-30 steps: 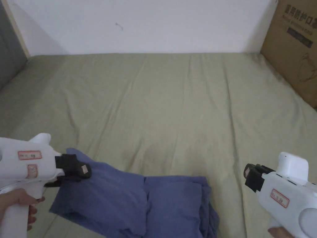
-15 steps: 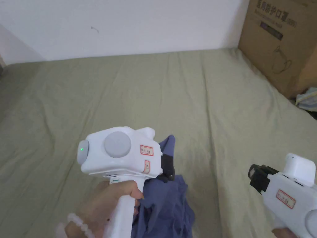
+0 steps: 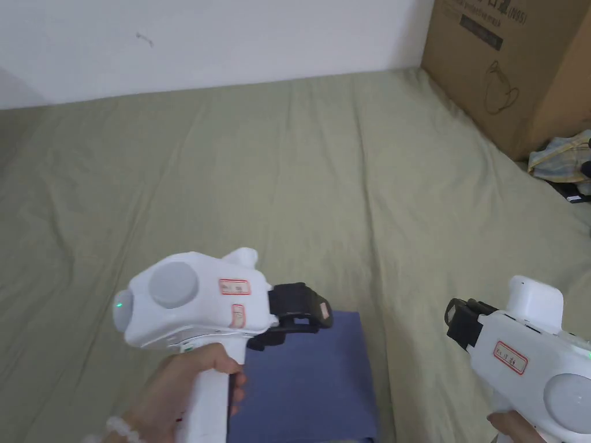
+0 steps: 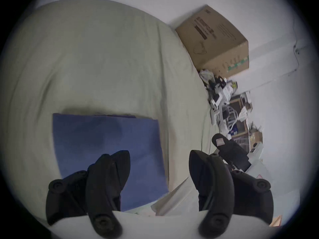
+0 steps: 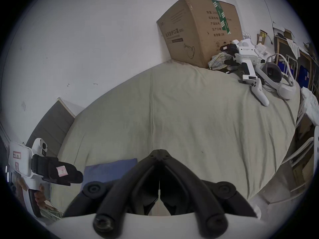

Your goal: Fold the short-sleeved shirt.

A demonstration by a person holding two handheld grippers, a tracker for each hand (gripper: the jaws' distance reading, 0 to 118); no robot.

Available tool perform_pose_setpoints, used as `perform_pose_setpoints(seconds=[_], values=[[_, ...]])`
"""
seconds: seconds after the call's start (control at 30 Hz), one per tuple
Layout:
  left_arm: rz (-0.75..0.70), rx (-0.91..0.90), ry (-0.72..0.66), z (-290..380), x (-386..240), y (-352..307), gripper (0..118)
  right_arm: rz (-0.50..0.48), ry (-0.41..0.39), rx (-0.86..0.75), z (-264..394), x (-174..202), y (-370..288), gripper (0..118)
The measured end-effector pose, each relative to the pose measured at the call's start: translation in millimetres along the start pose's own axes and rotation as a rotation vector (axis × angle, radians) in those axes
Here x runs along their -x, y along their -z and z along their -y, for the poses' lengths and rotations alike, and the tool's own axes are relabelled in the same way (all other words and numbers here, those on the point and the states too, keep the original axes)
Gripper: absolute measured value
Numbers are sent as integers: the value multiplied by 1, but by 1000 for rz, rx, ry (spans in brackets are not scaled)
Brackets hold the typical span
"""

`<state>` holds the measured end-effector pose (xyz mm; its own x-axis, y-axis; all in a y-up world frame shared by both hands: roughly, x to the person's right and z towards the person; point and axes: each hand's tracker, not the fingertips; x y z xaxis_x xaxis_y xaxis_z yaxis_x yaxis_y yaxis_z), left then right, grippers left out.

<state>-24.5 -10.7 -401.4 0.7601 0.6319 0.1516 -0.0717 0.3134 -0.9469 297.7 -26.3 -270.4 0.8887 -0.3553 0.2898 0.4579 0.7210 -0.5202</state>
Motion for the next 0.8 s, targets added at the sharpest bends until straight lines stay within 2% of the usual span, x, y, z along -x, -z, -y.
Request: perform_pose_setpoints(seconds=[0.03,0.07,0.13,0.17,0.27,0.37,0.47,0.6,0.7,0.8], values=[[3,-14,-30,1,10,-7,73,-5,-2,2,1,1,1,1],[2,-24,-48,2,21,-12,64,-9,-6,3,1,2,1,1],[-13,-25,-71,9,38,-17,14,-21,-18,6,2,5,3,1],[-29,-26,-68,13,45,-16,8,-22,-29,7,3,8,3,1],[-43,3,-47,28,54,-6,5,-40,-58,5,4,13,4,1],[49,58,-36,41,46,14,4,-42,-86,-1,4,21,3,1],[50,98,-13,48,30,44,3,-46,-109,-3,4,26,4,1],[67,179,6,60,6,82,2,-55,-119,-9,3,29,1,1],[45,239,73,74,-8,107,1,-52,-121,-6,3,27,1,1],[59,264,58,88,-13,124,0,-45,-123,-3,3,23,-2,1]])
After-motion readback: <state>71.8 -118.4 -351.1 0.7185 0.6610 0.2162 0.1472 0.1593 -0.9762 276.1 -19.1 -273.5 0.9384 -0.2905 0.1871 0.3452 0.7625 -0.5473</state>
